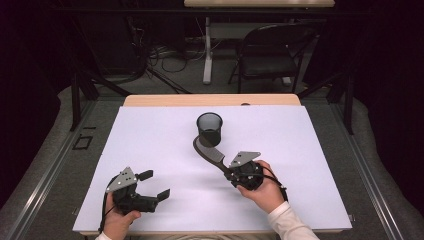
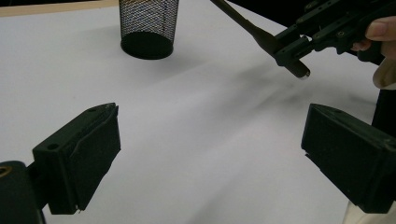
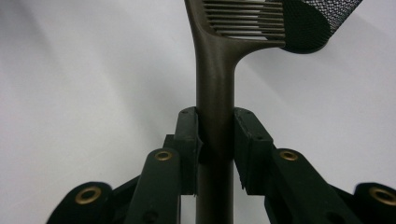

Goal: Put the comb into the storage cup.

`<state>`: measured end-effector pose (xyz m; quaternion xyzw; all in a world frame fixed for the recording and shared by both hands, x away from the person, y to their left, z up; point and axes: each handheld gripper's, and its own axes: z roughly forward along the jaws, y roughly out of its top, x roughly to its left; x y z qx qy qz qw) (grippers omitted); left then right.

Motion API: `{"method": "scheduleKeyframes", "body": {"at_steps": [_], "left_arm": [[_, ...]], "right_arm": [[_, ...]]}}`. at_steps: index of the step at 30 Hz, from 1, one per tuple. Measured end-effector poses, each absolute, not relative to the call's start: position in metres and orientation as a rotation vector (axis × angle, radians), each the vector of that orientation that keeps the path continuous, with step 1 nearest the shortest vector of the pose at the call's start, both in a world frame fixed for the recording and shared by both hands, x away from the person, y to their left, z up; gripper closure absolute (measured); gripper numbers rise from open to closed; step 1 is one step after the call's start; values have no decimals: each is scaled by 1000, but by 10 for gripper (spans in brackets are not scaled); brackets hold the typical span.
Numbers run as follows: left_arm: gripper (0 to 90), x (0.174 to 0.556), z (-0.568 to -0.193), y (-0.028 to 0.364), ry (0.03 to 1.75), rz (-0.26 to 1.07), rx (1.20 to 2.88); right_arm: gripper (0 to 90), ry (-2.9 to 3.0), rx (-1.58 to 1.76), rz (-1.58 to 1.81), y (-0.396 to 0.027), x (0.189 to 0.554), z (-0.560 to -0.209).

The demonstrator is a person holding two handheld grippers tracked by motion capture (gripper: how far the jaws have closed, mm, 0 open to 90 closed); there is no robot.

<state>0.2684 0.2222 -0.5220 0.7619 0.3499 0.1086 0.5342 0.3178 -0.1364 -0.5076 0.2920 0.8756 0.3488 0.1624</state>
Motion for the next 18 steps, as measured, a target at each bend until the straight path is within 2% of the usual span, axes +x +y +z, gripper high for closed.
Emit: {"method": "scheduleKeyframes", "body": {"at_steps": [14,18], "left_arm": [[47,273,-524,222,877,237,1813],[133,274,-523,225,889,248,1794]], "right_arm": [[730,2424,836,1082,-137,311,-512],[731,2403,829,1100,-135,309,-515]]}}
